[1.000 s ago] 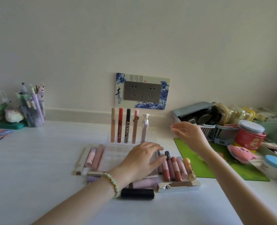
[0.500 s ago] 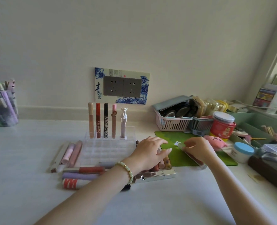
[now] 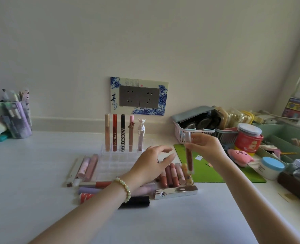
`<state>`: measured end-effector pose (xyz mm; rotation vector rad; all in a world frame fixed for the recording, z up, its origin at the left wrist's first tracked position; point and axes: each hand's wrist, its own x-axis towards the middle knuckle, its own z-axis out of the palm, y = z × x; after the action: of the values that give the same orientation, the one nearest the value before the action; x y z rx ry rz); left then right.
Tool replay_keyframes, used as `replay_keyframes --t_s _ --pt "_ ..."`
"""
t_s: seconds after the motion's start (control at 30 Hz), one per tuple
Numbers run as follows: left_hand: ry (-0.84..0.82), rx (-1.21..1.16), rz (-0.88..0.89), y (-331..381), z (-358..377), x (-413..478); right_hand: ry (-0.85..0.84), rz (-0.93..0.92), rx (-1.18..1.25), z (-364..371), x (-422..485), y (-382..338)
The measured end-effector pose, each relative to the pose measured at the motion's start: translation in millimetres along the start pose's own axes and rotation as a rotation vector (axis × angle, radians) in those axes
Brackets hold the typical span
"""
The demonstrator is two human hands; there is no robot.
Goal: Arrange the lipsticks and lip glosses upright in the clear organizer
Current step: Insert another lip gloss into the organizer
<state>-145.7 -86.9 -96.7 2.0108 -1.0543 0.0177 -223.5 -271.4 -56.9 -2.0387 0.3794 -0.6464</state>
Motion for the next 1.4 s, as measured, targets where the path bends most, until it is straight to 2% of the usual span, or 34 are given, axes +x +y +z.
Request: replay_keyframes --t_s 0.13,0.37,0.7,0.9,1.03,1.2,1.4 --pt "0.064 -0.233 -0.150 4.0 -17.1 -6.5 -0.069 -0.071 0.184 27.2 -3.2 -44.0" --pt "0.107 -0.321 -0.136 -7.3 -38.4 -15.2 -0.155 -0.091 0.281 62.1 4.5 -76.7" --pt "-0.061 -0.362 -0.105 -22.7 -53.1 -21.8 -0.274 -0.145 0.262 79.1 16.6 -83.7" --pt "0.145 -0.343 -0.108 -26.7 -54.7 -18.9 -0.174 -0.158 0.272 82.2 16.5 -82.7" --pt "0.147 -0.363 -0.113 -26.9 -54.8 -20.1 -0.205 -0.150 0.293 76.8 19.1 -81.3" --pt "0.156 -0.286 -0.124 -31.9 -49.5 -19.5 -0.244 -0.175 0.256 71.6 22.7 -80.5" --pt "0.097 0.152 -0.042 -43.6 -48.5 -26.9 -0.007 -0.300 0.179 66.4 31.7 -76.4"
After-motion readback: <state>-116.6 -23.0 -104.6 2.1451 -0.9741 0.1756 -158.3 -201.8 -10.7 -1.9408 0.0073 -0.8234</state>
